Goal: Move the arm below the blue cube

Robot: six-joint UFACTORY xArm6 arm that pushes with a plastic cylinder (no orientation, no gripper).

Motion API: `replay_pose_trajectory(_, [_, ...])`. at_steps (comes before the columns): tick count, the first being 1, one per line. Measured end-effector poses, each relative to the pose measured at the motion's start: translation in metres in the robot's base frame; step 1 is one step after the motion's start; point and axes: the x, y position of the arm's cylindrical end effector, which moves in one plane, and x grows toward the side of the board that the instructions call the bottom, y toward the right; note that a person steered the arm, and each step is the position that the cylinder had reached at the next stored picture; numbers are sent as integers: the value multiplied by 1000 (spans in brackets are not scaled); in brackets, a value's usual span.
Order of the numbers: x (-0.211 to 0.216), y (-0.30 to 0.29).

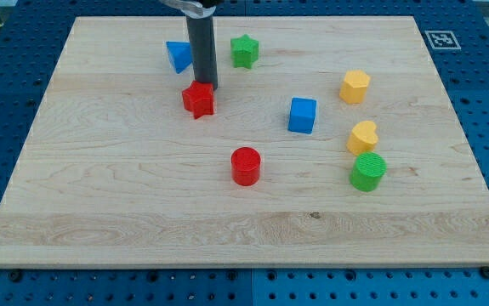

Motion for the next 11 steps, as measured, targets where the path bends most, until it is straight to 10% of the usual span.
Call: replay_pose_trajectory(11, [102,124])
